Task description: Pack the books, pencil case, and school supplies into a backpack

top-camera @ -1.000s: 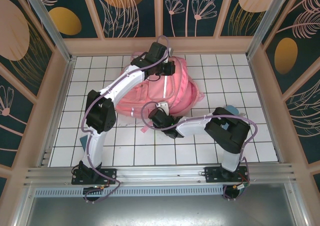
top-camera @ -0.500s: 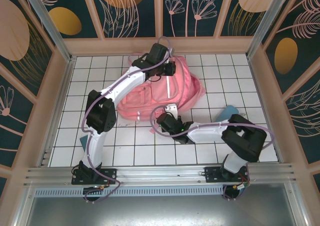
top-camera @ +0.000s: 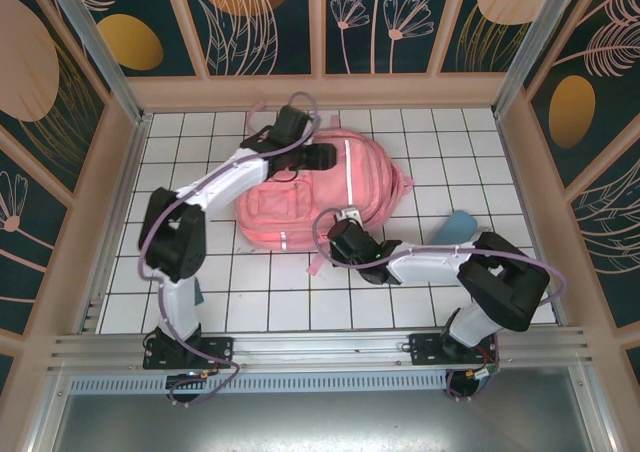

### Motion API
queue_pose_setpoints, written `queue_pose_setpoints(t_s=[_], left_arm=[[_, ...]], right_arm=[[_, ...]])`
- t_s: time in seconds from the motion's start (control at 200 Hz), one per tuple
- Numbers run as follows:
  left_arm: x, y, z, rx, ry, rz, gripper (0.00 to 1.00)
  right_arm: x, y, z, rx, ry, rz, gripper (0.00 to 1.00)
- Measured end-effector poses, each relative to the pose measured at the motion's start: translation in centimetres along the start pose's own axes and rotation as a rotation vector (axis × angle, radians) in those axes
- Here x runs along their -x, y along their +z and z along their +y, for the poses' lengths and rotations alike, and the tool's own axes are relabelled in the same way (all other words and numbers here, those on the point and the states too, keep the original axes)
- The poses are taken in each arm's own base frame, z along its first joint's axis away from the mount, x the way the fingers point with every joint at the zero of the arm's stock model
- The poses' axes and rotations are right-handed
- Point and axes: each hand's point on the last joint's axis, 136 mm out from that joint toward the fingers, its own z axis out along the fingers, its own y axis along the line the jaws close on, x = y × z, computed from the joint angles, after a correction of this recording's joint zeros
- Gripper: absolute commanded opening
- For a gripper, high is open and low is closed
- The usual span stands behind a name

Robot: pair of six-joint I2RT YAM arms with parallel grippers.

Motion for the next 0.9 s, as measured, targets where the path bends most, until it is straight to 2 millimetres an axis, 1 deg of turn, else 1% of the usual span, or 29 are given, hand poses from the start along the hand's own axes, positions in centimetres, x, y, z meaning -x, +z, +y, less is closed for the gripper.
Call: queue_pose_setpoints(t_s=[0.1, 0.165, 0.23, 0.29, 0.355, 0.415, 0.48, 0.531, 0.581, 0.666, 0.721, 0.811, 0.901], left_arm=[[-1.7, -3.5, 4.4, 0.075, -0.123, -0.040, 0.74], [-2.9, -6.0, 6.7, 0.119, -0.200, -0.078, 0.74], [-4.2, -8.1, 7.9, 0.145, -0.261, -0.116, 0.74], [-5.5, -9.7, 8.5, 0.152, -0.312, -0.143, 0.73], [-6.9, -11.0, 8.9, 0.151, -0.367, -0.170, 0.72], [-8.4, -11.7, 9.4, 0.143, -0.425, -0.185, 0.69], [-10.1, -11.8, 9.9, 0.122, -0.489, -0.192, 0.66], [-11.4, -11.5, 10.1, 0.091, -0.546, -0.189, 0.65], [-13.1, -10.7, 10.4, 0.065, -0.598, -0.167, 0.63], [-14.9, -9.5, 10.6, 0.033, -0.673, -0.132, 0.62], [-15.2, -8.9, 10.5, 0.012, -0.707, -0.123, 0.62], [-14.5, -8.2, 10.2, -0.025, -0.752, -0.137, 0.61], [-14.0, -7.5, 10.0, -0.059, -0.802, -0.161, 0.56]], right_arm=[[0.6, 0.4, 0.9, 0.040, -0.005, 0.013, 0.00], [1.0, 0.8, 1.5, 0.064, -0.005, 0.023, 0.00], [1.4, 1.2, 2.1, 0.087, -0.007, 0.034, 0.00], [1.9, 1.7, 2.7, 0.103, -0.007, 0.043, 0.00], [2.5, 2.4, 3.2, 0.117, -0.004, 0.051, 0.00], [3.2, 3.0, 3.7, 0.128, -0.002, 0.058, 0.00], [3.9, 3.5, 4.1, 0.139, -0.005, 0.063, 0.00], [4.3, 3.8, 4.5, 0.146, -0.010, 0.065, 0.00], [4.7, 4.1, 4.8, 0.150, -0.011, 0.069, 0.00], [4.9, 4.2, 5.2, 0.163, -0.015, 0.076, 0.00], [4.8, 4.2, 5.2, 0.163, -0.016, 0.083, 0.00], [4.7, 4.1, 5.2, 0.161, -0.018, 0.095, 0.00], [4.5, 4.1, 5.1, 0.157, -0.019, 0.102, 0.00]])
